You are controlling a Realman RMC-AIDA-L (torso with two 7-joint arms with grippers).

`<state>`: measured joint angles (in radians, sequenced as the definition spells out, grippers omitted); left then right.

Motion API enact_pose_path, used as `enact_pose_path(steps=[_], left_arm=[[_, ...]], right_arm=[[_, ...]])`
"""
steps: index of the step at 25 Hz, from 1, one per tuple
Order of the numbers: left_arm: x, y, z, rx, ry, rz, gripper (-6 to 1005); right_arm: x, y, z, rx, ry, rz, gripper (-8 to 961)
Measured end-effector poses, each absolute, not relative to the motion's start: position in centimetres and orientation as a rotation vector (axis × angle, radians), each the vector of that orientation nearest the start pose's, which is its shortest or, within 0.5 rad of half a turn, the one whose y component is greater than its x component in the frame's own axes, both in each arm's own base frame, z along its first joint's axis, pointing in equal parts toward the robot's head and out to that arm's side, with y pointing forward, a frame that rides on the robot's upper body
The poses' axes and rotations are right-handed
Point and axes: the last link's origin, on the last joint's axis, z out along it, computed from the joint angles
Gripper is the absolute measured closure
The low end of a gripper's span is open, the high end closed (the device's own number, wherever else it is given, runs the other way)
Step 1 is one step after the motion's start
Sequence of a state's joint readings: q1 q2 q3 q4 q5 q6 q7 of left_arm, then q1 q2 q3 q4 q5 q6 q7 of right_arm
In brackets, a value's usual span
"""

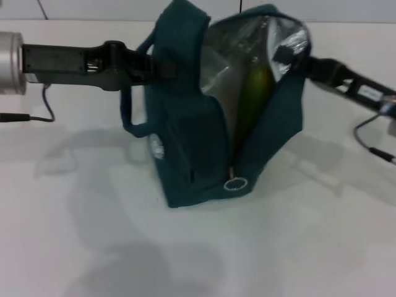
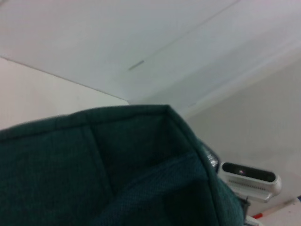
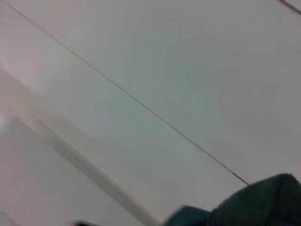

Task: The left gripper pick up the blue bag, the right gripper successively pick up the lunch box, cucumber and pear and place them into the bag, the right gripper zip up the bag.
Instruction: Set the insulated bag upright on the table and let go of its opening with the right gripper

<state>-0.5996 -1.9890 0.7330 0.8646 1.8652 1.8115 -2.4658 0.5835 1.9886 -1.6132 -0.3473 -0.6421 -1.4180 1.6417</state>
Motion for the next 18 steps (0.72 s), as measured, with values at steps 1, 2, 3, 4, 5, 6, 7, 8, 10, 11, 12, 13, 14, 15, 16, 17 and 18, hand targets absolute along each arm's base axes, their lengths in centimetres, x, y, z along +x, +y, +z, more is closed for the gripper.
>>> enact_pose_path(steps=[1, 2, 3, 4, 5, 6, 7, 8, 10, 11, 12, 13, 14, 15, 16, 17, 18], left_arm=[[-20.1, 34.6, 6.6, -2.625, -1.726, -0.909, 960], [-20.0, 34.6, 6.3, -2.632, -1.731, -0.915, 960], [-19.8, 34.7, 5.9, -2.639, -1.738, -0.924, 959], [-19.8, 34.7, 5.7, -2.642, -1.743, -0.925, 959], [-19.8, 34.7, 5.3, -2.645, -1.750, -0.924, 959], [-19.9, 34.7, 5.0, -2.646, -1.759, -0.921, 959], [-19.9, 34.7, 4.8, -2.643, -1.764, -0.920, 959], [-20.0, 34.7, 4.7, -2.637, -1.770, -0.915, 959], [-20.3, 34.7, 4.4, -2.622, -1.781, -0.908, 959], [-20.4, 34.7, 4.3, -2.616, -1.786, -0.906, 960], [-20.4, 34.7, 4.2, -2.615, -1.788, -0.905, 960], [-20.5, 34.6, 4.1, -2.614, -1.792, -0.905, 960], [-20.6, 34.5, 4.0, -2.613, -1.795, -0.905, 960], [-20.6, 34.5, 3.9, -2.613, -1.798, -0.902, 960], [-20.7, 34.4, 3.8, -2.613, -1.800, -0.895, 960], [-20.8, 34.4, 3.7, -2.613, -1.802, -0.883, 960], [-20.9, 34.4, 3.6, -2.611, -1.803, -0.870, 960]], right_arm=[[20.1, 34.7, -1.5, -2.376, 1.266, 1.554, 878], [20.3, 34.3, -0.9, -2.372, 1.248, 1.586, 891], [20.5, 34.0, -0.7, -2.370, 1.241, 1.602, 904], [20.7, 33.7, -0.4, -2.369, 1.232, 1.618, 917], [20.9, 33.4, -0.3, -2.368, 1.231, 1.624, 930], [21.1, 33.2, -0.3, -2.367, 1.233, 1.625, 925], [21.3, 33.0, -0.3, -2.365, 1.240, 1.624, 921], [21.6, 32.9, -0.4, -2.363, 1.252, 1.615, 916], [22.1, 32.6, -0.7, -2.360, 1.275, 1.594, 906], [22.3, 32.5, -0.8, -2.358, 1.285, 1.584, 902], [22.4, 32.4, -0.9, -2.356, 1.293, 1.577, 897], [22.6, 32.3, -1.0, -2.353, 1.306, 1.569, 892], [22.7, 32.3, -1.0, -2.352, 1.311, 1.566, 887], [22.8, 32.2, -1.0, -2.348, 1.320, 1.562, 883], [23.0, 32.2, -1.1, -2.341, 1.331, 1.557, 878], [23.2, 32.1, -1.0, -2.333, 1.339, 1.555, 873], [23.4, 32.0, -1.0, -2.327, 1.345, 1.553, 868]])
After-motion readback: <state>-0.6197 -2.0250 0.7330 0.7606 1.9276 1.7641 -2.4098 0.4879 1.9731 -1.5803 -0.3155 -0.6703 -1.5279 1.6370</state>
